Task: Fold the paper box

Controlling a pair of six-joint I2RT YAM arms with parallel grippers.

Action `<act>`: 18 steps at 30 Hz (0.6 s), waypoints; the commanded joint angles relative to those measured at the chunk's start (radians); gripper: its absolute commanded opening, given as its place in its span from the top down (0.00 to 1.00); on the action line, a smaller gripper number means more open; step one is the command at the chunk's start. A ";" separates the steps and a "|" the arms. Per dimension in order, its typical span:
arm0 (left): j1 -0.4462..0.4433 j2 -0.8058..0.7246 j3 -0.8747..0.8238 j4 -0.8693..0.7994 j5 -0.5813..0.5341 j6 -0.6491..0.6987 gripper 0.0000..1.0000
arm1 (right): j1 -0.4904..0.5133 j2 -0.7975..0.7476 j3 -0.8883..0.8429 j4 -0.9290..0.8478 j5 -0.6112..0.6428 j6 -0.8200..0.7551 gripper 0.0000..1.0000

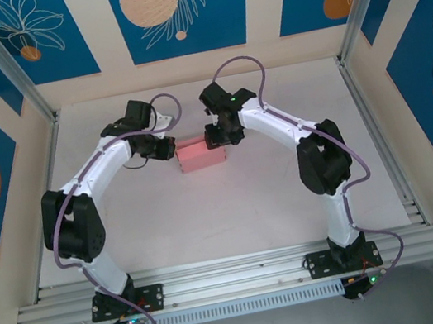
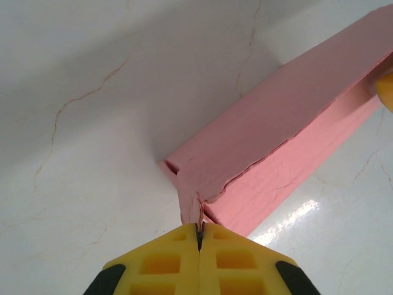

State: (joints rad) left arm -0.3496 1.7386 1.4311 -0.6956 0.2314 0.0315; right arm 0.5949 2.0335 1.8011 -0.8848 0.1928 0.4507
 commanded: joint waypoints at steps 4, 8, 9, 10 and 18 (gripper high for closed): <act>0.015 0.000 -0.012 0.006 0.030 -0.016 1.00 | 0.001 0.037 0.019 -0.003 0.017 -0.015 0.56; 0.018 -0.005 -0.011 0.019 0.079 -0.041 1.00 | 0.004 0.040 0.010 0.002 0.020 -0.023 0.56; 0.018 -0.007 -0.011 0.022 0.087 -0.049 1.00 | 0.005 0.042 0.007 0.001 0.025 -0.024 0.56; 0.020 -0.007 -0.010 0.024 0.096 -0.058 1.00 | 0.008 0.041 0.005 0.001 0.029 -0.026 0.56; 0.039 -0.013 -0.033 0.083 0.206 -0.182 1.00 | 0.016 0.041 -0.017 0.003 0.056 -0.032 0.57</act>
State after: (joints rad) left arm -0.3233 1.7386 1.4181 -0.6548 0.3412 -0.0822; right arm 0.5983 2.0396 1.8046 -0.8761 0.2386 0.4328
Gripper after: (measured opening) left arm 0.039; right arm 0.434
